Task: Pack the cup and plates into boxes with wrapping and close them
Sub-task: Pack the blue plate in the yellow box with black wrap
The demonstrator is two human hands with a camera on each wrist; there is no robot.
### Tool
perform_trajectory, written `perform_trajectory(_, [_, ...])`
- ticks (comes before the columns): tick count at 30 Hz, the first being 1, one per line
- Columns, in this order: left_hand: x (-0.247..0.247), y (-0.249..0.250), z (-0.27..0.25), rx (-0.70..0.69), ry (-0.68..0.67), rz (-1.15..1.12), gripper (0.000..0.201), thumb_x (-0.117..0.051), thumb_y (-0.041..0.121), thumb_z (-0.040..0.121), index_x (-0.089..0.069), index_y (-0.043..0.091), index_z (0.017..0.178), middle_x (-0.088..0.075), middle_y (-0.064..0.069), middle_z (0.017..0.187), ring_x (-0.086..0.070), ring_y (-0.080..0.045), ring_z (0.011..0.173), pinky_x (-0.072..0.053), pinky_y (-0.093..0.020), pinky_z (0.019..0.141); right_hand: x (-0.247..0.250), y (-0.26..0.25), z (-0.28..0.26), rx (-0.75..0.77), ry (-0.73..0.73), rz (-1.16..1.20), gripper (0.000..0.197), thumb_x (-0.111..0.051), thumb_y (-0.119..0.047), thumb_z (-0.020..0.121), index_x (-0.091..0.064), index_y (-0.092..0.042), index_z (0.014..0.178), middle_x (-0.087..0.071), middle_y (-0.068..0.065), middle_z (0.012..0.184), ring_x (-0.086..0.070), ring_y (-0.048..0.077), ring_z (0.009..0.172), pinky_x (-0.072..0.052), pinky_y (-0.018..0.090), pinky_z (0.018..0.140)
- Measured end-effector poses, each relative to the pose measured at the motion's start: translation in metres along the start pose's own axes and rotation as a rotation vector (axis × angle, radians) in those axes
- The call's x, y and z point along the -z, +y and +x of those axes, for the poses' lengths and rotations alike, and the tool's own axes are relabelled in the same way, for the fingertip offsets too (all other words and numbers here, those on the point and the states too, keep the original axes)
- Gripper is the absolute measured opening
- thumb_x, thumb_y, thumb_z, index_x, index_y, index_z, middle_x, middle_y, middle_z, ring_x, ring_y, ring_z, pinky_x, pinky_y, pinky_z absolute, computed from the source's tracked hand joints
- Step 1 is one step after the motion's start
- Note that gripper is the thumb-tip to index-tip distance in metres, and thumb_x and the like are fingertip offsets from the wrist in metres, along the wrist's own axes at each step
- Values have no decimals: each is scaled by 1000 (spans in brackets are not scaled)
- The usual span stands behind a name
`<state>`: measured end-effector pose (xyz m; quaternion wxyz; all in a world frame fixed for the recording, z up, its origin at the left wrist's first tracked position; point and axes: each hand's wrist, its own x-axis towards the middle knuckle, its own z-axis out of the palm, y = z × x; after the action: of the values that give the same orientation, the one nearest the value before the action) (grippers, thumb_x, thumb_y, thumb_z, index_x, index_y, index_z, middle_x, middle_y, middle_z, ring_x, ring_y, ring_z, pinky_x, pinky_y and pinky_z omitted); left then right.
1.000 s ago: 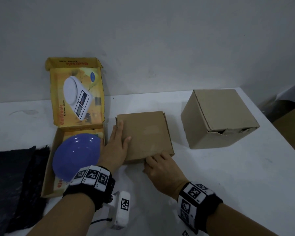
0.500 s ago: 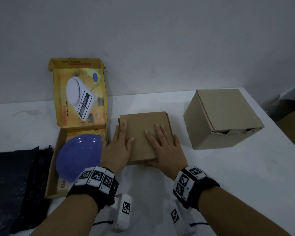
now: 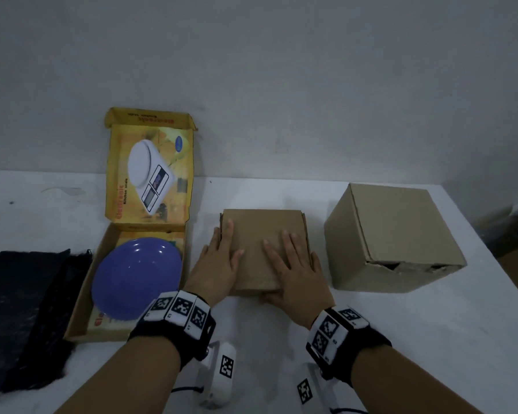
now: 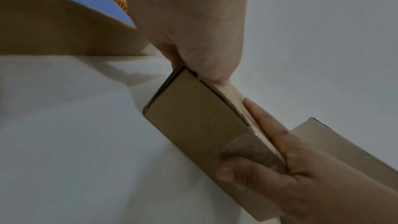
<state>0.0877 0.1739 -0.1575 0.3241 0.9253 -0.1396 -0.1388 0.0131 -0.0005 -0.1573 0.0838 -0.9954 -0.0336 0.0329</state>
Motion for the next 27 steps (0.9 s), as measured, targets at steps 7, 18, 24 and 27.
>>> perform_trajectory(7, [12, 1, -17, 15, 32, -94, 54, -35, 33, 100, -14, 30, 150, -43, -7, 144, -49, -24, 122, -42, -37, 100, 16, 4, -3, 1, -122, -7, 103, -32, -85, 69, 17, -38, 145, 25, 2, 155, 22, 24, 143, -5, 61, 112])
perform_trajectory(18, [110, -84, -77, 190, 524, -111, 29, -52, 9, 89, -67, 22, 110, -67, -6, 105, -61, -25, 95, -47, -35, 90, 50, -100, 25, 265, -33, 63, 81, -7, -73, 83, -45, -25, 135, -42, 7, 145, -33, 28, 137, -21, 52, 112])
perform_trajectory(24, [118, -143, -76, 274, 365, 54, 38, -51, 4, 86, -59, 11, 122, -55, -10, 124, -53, -29, 112, -44, -39, 96, 8, -159, 20, 362, -147, 111, 48, -37, -50, 85, -59, -25, 119, -46, 6, 136, -39, 26, 130, -29, 46, 106])
perform_trajectory(27, [114, -157, -79, 250, 257, 56, 43, -45, 4, 91, -50, 9, 133, -47, -11, 136, -48, -29, 121, -39, -37, 104, -4, -170, 21, 246, -196, 103, 75, -14, -62, 73, -54, -25, 125, -32, 4, 147, -26, 21, 138, -8, 40, 116])
